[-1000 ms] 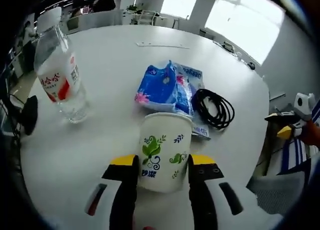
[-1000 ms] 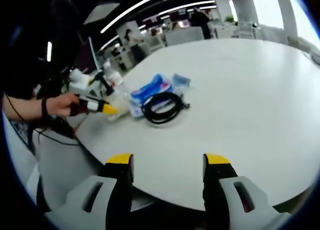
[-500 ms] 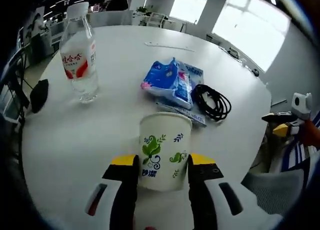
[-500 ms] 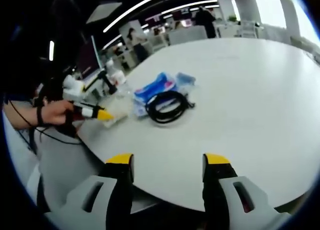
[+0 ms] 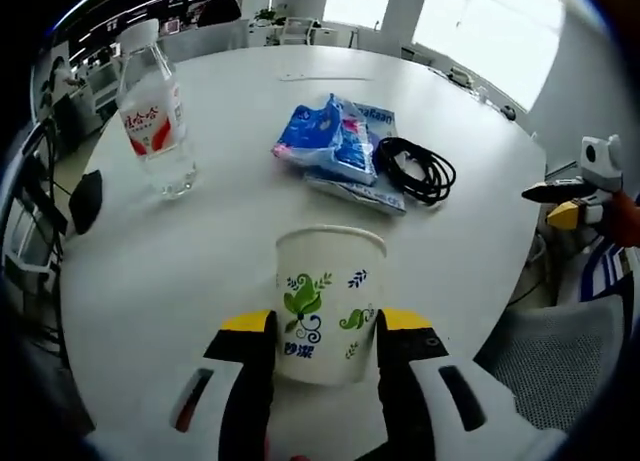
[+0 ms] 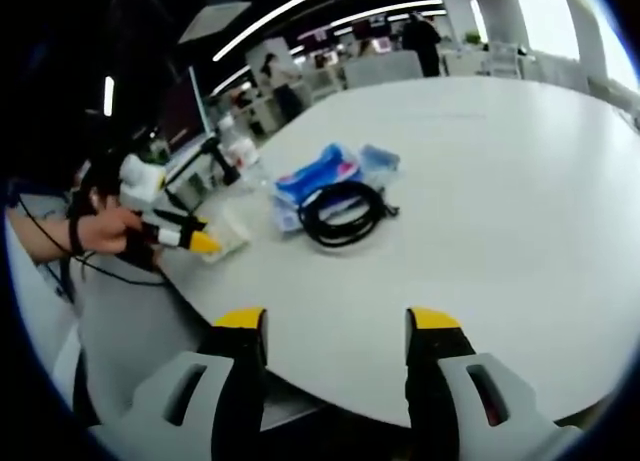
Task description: Arrange the tabletop items into an orderly group along one side of the table until the central work area is clear of visible clutter.
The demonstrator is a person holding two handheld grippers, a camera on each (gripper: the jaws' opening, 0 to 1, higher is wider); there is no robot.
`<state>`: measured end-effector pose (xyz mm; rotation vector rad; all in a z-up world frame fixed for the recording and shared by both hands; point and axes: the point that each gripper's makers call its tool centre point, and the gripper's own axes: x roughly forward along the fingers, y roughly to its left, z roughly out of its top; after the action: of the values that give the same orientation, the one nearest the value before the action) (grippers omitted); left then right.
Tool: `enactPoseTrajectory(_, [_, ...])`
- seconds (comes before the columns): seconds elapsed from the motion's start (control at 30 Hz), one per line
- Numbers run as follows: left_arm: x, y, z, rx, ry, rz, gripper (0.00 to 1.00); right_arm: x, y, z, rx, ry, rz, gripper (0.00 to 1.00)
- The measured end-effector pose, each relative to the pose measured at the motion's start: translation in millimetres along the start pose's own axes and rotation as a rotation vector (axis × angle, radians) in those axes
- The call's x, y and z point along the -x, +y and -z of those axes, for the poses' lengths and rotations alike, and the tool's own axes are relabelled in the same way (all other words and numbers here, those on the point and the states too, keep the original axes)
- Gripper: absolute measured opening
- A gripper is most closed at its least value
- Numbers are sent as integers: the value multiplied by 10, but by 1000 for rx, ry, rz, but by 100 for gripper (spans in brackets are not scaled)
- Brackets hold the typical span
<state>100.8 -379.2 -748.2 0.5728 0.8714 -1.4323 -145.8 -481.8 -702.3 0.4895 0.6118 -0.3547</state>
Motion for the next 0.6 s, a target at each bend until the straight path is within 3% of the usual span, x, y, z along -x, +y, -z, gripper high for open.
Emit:
enactPoseTrajectory(0.3, [-57,-3,26,-14,28,5,40,-16,4,-96,12,-12,-4,54])
enactPoseTrajectory(0.6, [-14,25,-7,41,0,-2,39,-61,27,-234,35,-20,-17,53])
